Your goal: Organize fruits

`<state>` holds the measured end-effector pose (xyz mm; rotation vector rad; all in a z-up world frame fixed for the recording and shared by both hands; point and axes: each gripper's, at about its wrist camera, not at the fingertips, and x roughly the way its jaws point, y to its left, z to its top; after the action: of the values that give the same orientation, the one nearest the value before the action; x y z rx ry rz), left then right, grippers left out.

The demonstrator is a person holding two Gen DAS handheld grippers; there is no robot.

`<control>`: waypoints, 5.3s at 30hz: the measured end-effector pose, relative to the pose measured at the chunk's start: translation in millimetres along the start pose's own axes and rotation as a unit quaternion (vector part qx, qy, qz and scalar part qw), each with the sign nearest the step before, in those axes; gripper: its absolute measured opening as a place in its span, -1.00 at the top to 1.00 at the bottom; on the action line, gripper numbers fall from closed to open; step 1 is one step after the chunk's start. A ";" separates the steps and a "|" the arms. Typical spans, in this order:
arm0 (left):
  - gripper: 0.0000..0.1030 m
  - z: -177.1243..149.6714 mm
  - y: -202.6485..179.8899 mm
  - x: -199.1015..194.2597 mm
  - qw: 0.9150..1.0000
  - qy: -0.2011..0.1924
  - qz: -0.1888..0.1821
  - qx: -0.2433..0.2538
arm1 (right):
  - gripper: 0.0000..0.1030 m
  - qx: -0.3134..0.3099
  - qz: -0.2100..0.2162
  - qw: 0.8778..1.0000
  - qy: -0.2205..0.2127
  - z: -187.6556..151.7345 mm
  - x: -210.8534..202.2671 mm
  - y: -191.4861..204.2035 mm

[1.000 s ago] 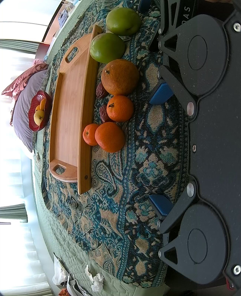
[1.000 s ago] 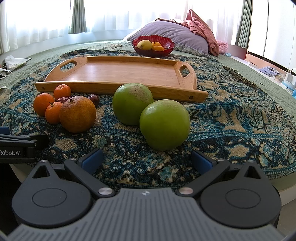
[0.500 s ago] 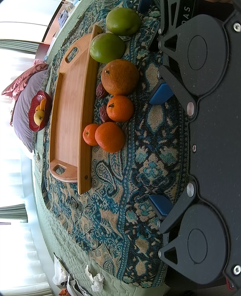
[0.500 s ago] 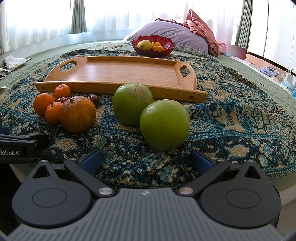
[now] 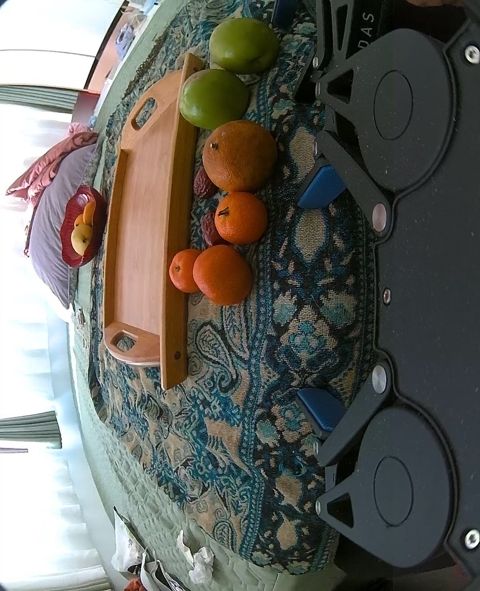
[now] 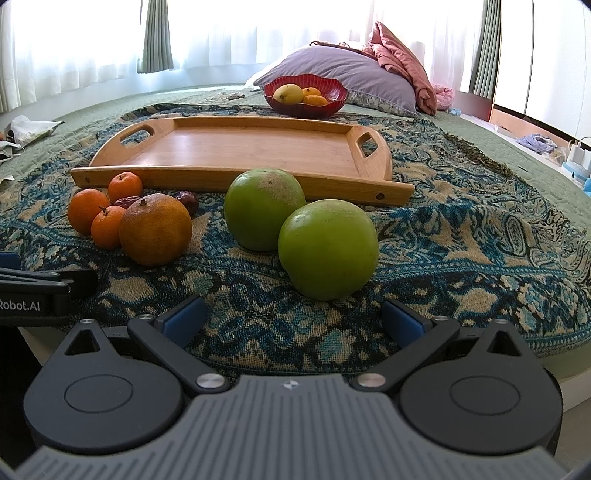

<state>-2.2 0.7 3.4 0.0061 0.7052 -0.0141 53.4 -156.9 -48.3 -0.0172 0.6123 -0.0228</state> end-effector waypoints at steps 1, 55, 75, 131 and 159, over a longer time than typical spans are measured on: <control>-1.00 -0.5 -0.5 -0.1 1.000 -0.001 0.001 0.002 | -1.00 -0.001 -0.002 1.000 0.000 -0.9 0.8 -0.9; -0.06 8.5 -41.5 -6.4 0.994 -0.042 -0.096 0.000 | -0.55 0.009 -0.023 0.997 -0.077 16.7 -3.1 -21.1; -0.08 6.4 -42.4 1.7 0.994 -0.051 -0.102 -0.001 | -0.56 0.011 -0.004 0.997 -0.079 21.0 9.6 -18.3; 0.24 4.4 -55.3 -3.5 0.990 -0.079 -0.114 0.017 | -0.23 0.030 -0.007 0.996 -0.083 8.8 2.5 -23.3; -0.36 6.8 -71.3 10.6 0.987 -0.098 -0.125 0.019 | -0.13 0.048 -0.017 0.992 -0.116 2.2 -7.2 -47.3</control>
<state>9.2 -70.8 1.6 -0.0465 0.5058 -0.2651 48.1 -204.0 -41.2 0.0617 0.3769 -0.0815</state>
